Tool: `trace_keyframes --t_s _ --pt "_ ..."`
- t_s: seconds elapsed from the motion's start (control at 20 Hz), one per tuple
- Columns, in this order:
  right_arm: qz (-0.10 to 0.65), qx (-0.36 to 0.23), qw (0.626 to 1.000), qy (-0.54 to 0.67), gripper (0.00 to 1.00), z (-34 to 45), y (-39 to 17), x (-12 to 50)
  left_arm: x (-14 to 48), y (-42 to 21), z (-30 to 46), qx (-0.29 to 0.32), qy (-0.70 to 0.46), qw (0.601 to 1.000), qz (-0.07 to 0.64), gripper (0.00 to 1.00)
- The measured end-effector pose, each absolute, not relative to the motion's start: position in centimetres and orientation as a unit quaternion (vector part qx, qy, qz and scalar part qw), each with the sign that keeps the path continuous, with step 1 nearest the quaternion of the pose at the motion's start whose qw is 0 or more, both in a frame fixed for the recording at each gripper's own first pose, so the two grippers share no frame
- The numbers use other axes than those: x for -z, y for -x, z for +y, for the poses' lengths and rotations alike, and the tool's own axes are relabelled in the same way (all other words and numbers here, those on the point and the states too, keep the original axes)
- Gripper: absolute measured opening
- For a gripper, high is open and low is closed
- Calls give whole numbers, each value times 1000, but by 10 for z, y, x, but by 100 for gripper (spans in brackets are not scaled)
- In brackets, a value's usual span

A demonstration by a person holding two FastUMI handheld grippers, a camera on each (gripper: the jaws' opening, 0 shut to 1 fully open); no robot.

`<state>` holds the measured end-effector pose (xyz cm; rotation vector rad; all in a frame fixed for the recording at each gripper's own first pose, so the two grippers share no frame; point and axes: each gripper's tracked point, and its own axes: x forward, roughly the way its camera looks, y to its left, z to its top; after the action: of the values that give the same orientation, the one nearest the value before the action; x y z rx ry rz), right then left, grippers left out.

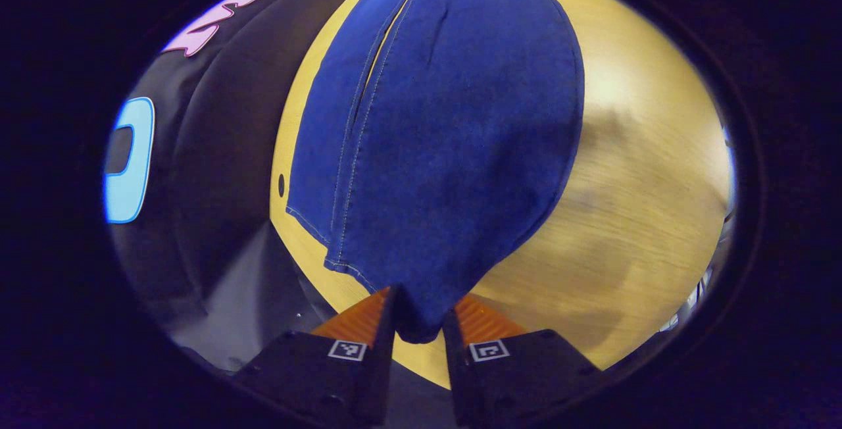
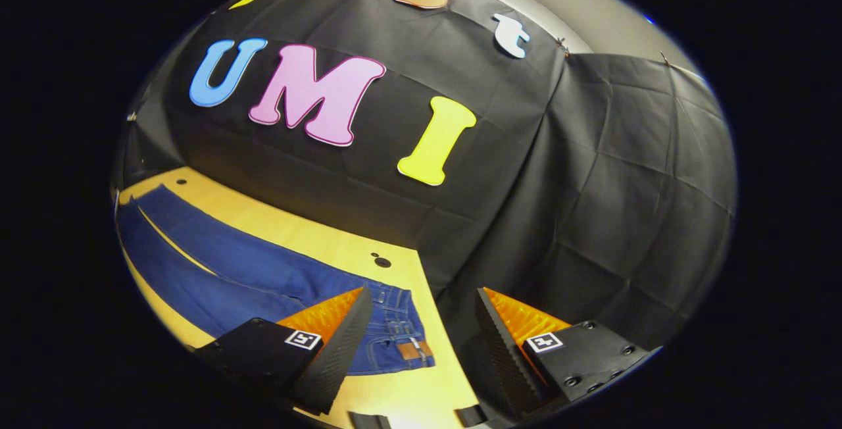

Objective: Grasp the waist and the cuffs of the jeans and fold them to make the two legs overlap; first hold the waist and fold one-third of the jeans toward the cuffs, then hold the cuffs and fold the remaining one-third in the same direction to finish folding.

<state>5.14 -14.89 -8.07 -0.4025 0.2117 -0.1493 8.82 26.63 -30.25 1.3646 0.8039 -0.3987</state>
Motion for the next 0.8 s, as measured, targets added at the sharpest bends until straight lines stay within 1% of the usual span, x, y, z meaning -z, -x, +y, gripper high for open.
trace_keyframes --t_s 0.05,0.1,0.15,0.2,0.25,0.35,0.4,0.45,0.6,0.7,0.8 --pt "111 69 966 221 96 -156 -53 88 305 -87 266 177 -606 684 365 27" --pt "117 65 960 245 96 -163 -54 97 304 -87 264 170 -609 685 363 23" --pt "120 62 953 272 96 -172 -54 105 305 -90 265 165 -606 690 360 23" --pt "119 64 944 301 96 -182 -50 108 305 -90 263 155 -598 698 361 19" --pt "119 59 937 322 96 -189 -48 112 305 -89 262 146 -589 707 363 10" --pt "135 32 923 360 96 -192 -49 129 305 -91 261 141 -577 716 367 7" --pt "144 12 911 387 96 -194 -52 137 306 -91 262 145 -576 714 371 2" --pt "148 -14 894 422 96 -193 -54 148 307 -91 262 148 -573 712 378 6" --pt "177 -122 824 524 96 -186 -63 201 307 -92 260 159 -572 703 392 6" --pt "213 -188 778 560 96 -191 -66 244 306 -91 261 155 -577 699 393 6" --pt "256 -225 747 572 96 -206 -67 284 307 -93 261 142 -575 705 392 6"
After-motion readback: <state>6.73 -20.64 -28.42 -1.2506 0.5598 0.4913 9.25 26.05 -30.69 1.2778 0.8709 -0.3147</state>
